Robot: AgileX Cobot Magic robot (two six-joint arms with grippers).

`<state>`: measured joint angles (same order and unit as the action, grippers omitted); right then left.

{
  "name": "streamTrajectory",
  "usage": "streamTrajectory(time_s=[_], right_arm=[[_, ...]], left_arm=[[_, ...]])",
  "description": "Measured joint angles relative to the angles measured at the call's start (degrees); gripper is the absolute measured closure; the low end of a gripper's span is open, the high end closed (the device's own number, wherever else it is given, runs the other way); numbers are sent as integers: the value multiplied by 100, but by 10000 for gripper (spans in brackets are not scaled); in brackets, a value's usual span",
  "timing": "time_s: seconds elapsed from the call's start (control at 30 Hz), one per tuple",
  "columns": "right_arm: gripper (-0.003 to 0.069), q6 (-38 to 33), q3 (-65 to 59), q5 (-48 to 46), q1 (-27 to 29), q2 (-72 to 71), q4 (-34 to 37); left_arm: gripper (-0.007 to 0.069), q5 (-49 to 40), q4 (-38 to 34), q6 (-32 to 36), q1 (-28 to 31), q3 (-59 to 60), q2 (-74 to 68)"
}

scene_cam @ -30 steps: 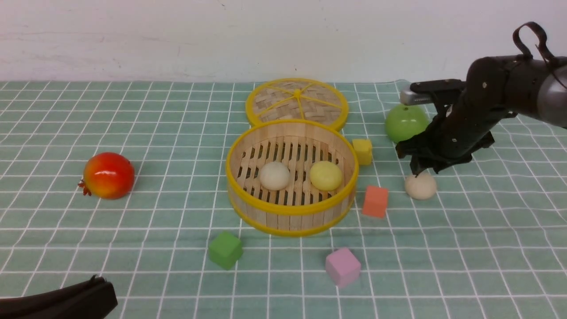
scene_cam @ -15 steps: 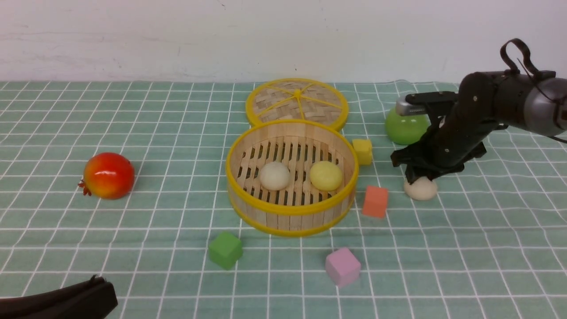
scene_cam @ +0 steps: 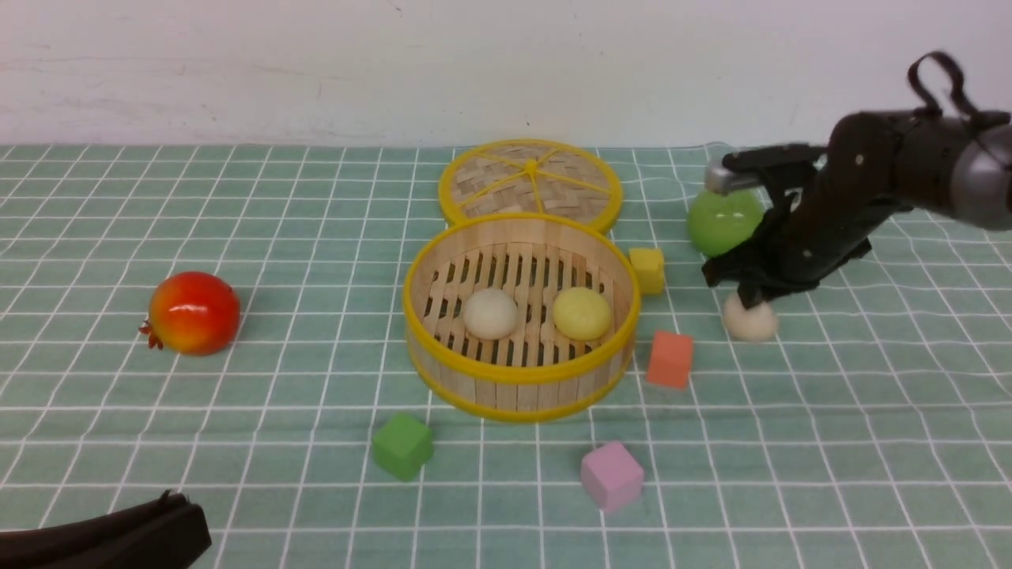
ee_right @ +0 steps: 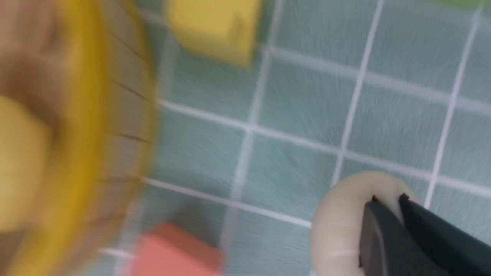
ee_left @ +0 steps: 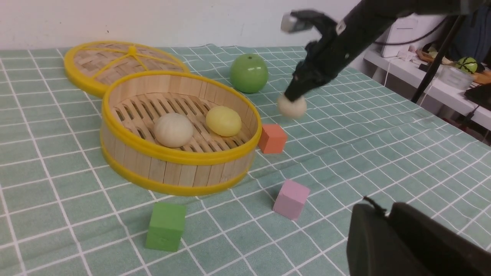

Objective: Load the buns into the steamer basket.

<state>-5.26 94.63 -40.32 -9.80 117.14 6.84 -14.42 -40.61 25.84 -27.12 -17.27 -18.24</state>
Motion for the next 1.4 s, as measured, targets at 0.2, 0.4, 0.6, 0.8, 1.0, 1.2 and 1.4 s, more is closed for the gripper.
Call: streamTrajectory(time_s=[0.2,0.4,0.6,0.8,1.0,1.2,1.4], right_arm=[[647,-744,0,958,-712,-574,964],[645,-1477,0,2334,-1380,-124,1595],[617,-1720,0,3348,-1661,585,1670],[458,-1734,0,3659,-1661,1005,1670],[224,-1734,0,3359,-1661,802,1670],[136,-1734,0,2482,-1622,-222,1513],[242,-999,0,-858,-1256,-2180,1128]], left_arm=[[556,0,-6,0,0,0,0],[551,0,-6,0,0,0,0],[544,0,-6,0,0,0,0],[533,0,-6,0,0,0,0],[529,0,-6,0,0,0,0],[522,0,-6,0,0,0,0],[515,0,-6,0,0,0,0]])
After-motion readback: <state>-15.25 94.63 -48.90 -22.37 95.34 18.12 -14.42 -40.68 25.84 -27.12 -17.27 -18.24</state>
